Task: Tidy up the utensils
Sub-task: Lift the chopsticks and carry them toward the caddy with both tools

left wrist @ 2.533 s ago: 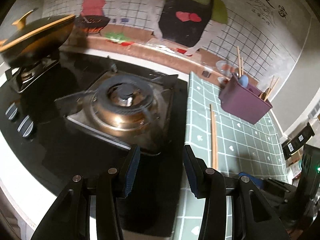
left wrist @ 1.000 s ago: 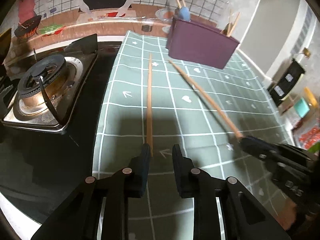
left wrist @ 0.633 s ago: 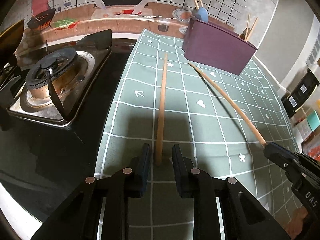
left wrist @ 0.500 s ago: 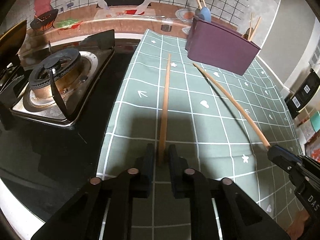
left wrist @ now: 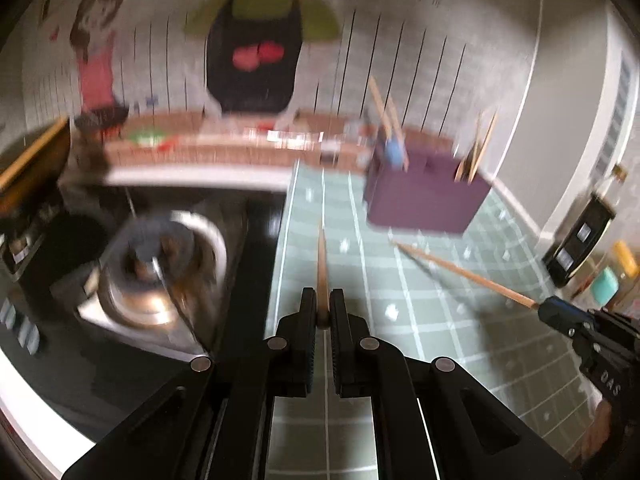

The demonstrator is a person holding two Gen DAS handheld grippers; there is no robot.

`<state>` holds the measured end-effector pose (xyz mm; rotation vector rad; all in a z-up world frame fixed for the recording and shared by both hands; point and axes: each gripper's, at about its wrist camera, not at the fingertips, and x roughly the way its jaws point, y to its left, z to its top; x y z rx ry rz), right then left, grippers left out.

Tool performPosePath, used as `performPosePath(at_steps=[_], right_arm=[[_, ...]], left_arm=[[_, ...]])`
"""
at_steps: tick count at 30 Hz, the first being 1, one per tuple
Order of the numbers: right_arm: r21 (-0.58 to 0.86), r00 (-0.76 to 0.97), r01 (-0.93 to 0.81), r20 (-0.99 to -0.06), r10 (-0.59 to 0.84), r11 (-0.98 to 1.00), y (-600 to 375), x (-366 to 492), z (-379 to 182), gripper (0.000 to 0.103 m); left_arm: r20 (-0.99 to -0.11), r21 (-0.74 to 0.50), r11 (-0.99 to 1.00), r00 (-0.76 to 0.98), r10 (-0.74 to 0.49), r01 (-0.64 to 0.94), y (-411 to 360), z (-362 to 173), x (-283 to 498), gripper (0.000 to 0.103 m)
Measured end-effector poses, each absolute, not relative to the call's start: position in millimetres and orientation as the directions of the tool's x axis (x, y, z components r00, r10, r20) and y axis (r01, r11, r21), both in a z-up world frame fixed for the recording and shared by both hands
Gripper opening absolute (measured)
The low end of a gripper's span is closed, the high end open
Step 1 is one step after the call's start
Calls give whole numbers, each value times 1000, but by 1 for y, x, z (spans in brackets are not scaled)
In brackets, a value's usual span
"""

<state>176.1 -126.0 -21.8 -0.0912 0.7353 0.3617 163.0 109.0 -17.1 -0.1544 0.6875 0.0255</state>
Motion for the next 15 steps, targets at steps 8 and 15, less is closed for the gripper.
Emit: performPosePath(at_steps=[8,15], right_arm=[[-2,782,-333,-560,275,943,-132,199,48,6],[20,807,-327,-515,290,945,-140,215,97,6]], left_arm=[[-531,-119,993,845,-59,-5,107,53,171,7],[-492,-163,984,859,-144,71,97,97,180,7]])
